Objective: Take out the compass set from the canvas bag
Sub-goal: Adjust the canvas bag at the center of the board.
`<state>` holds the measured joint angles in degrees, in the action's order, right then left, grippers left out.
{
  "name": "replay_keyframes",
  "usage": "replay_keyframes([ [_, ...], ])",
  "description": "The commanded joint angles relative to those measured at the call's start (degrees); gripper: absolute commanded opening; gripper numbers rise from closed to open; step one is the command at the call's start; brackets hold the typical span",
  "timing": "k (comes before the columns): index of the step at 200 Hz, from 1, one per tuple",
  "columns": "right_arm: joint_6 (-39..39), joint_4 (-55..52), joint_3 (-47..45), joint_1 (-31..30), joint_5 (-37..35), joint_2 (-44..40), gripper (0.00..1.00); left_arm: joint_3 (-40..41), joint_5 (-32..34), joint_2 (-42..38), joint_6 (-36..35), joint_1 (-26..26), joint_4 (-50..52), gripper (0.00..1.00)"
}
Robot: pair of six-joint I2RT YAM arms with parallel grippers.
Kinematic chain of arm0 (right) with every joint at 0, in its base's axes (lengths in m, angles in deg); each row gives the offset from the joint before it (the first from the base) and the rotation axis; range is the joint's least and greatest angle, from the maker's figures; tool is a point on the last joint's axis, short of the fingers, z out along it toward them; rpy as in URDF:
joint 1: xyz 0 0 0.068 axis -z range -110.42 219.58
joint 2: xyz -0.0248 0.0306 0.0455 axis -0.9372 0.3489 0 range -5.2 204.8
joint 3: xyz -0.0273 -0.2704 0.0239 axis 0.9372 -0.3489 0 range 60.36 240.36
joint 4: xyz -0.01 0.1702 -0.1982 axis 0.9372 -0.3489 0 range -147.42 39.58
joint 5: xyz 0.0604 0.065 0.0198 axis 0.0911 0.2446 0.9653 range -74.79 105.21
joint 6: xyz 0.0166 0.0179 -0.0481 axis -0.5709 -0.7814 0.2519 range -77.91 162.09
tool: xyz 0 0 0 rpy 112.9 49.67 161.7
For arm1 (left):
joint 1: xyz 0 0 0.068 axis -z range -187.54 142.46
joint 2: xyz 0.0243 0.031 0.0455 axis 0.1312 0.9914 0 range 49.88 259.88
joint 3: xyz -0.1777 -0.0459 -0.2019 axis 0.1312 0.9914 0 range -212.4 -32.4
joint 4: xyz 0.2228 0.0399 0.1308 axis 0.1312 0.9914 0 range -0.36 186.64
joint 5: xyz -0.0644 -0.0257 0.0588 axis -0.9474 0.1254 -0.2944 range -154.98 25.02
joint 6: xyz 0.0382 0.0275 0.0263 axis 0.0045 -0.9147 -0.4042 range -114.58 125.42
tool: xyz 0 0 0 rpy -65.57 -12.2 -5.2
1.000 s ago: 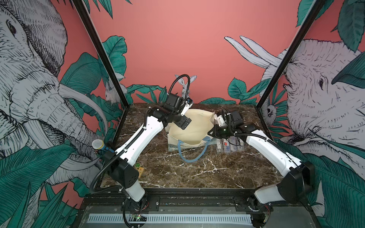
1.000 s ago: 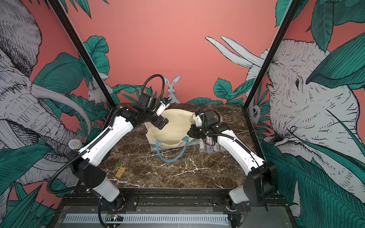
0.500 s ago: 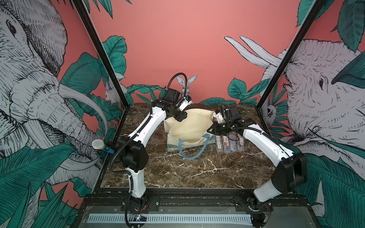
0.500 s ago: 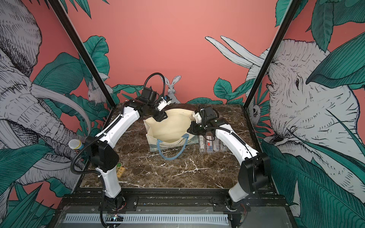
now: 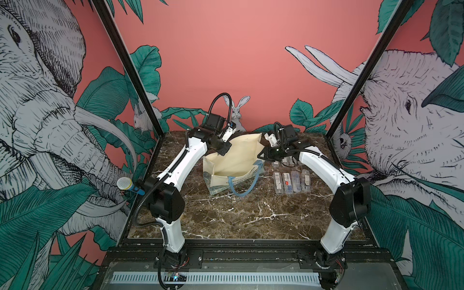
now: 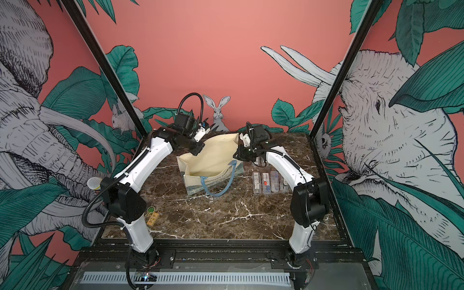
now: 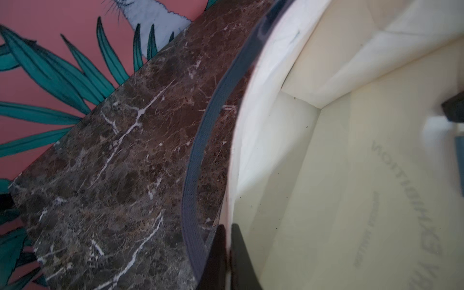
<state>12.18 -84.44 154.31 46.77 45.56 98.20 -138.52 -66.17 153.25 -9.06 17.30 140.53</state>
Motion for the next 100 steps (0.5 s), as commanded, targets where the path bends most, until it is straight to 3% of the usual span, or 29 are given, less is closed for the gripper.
replay_keyframes([
  [1,-1.35,0.42,3.68,1.42,-3.57,-0.94,0.36,2.95,5.24,-4.91,7.06,-1.47,0.34,0.0],
  [21,-3.24,-2.17,5.21,1.3,-8.63,-3.97,0.49,4.43,5.06,-6.22,10.18,-3.48,-0.58,0.0],
  [48,-9.8,-2.19,-0.52,-0.44,-16.2,-14.1,0.48,5.68,3.8,-7.16,13.48,-5.42,-1.64,0.0],
  [84,-23.61,4.57,-15.19,-14.07,-36.04,-27.77,0.43,9.12,2.35,-8.22,15.25,-5.46,-4.77,0.0],
  [100,-27.9,5.91,-17.39,-18.53,-39.0,-28.58,0.42,9.77,1.77,-7.89,15.42,-5.48,-5.1,0.0],
])
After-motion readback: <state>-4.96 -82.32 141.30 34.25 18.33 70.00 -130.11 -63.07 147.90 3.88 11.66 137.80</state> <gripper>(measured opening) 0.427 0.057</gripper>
